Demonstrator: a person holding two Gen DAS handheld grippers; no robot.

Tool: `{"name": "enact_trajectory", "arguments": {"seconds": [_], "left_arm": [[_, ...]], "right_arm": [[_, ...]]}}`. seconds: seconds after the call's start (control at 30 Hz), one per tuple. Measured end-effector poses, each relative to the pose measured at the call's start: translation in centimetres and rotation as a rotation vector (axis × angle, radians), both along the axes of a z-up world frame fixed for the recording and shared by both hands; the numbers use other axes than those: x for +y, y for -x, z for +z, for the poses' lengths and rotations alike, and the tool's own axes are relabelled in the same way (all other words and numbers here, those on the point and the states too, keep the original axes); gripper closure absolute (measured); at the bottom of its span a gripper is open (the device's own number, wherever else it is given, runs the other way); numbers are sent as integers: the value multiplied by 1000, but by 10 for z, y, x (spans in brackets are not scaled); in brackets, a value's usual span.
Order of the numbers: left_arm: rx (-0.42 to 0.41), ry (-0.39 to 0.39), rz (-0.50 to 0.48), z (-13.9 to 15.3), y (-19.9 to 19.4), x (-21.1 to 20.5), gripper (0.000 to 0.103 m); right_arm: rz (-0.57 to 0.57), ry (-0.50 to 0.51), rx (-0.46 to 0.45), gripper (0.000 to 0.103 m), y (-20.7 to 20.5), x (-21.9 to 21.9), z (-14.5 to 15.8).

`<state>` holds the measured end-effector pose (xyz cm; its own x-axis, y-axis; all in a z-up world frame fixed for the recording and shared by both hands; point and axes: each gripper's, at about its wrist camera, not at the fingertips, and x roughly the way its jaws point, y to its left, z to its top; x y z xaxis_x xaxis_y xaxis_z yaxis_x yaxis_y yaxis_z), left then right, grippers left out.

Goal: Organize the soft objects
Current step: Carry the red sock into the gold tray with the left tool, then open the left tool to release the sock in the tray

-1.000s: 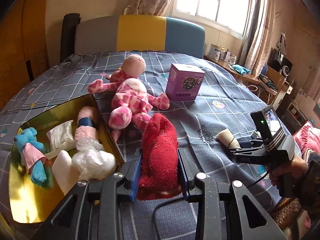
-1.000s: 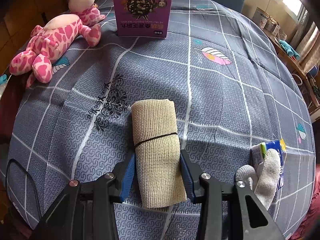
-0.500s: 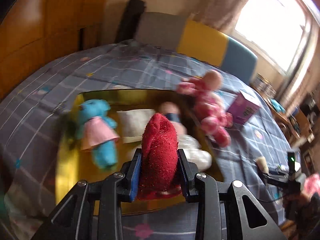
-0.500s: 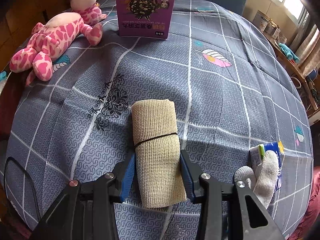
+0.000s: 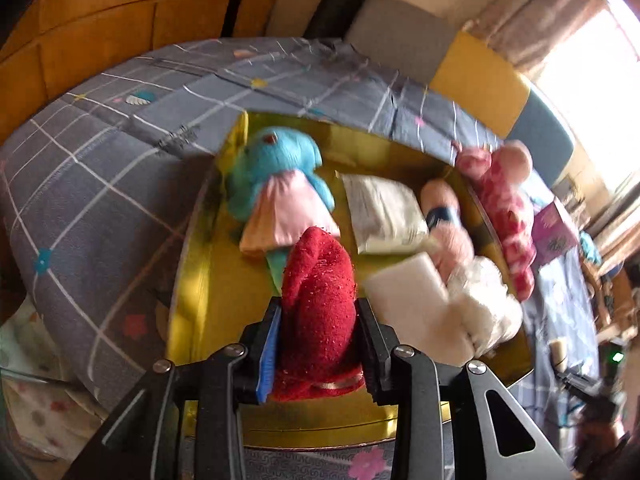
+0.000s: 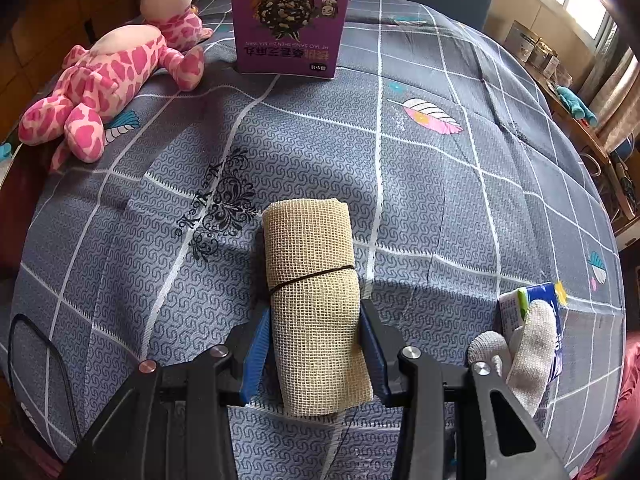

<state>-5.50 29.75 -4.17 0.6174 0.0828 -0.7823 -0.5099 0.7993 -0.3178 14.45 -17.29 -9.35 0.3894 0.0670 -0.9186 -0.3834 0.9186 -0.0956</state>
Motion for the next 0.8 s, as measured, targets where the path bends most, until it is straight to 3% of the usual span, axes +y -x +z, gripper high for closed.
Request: {"name": "enact_trajectory", "arguments": {"seconds": [0.23,0.5,0.8], "left_arm": [[69,-61,-12,-20,-4,-14,58],[44,-221,-19,0,-1,-28,54],[-26,-269,-66,28,2,-51,54]], "right_arm": [[-3,-3,1,61,0,0,0],[-3,0,-1,61,0,-1,0],[-15,14,-14,61,3,1,1]]}}
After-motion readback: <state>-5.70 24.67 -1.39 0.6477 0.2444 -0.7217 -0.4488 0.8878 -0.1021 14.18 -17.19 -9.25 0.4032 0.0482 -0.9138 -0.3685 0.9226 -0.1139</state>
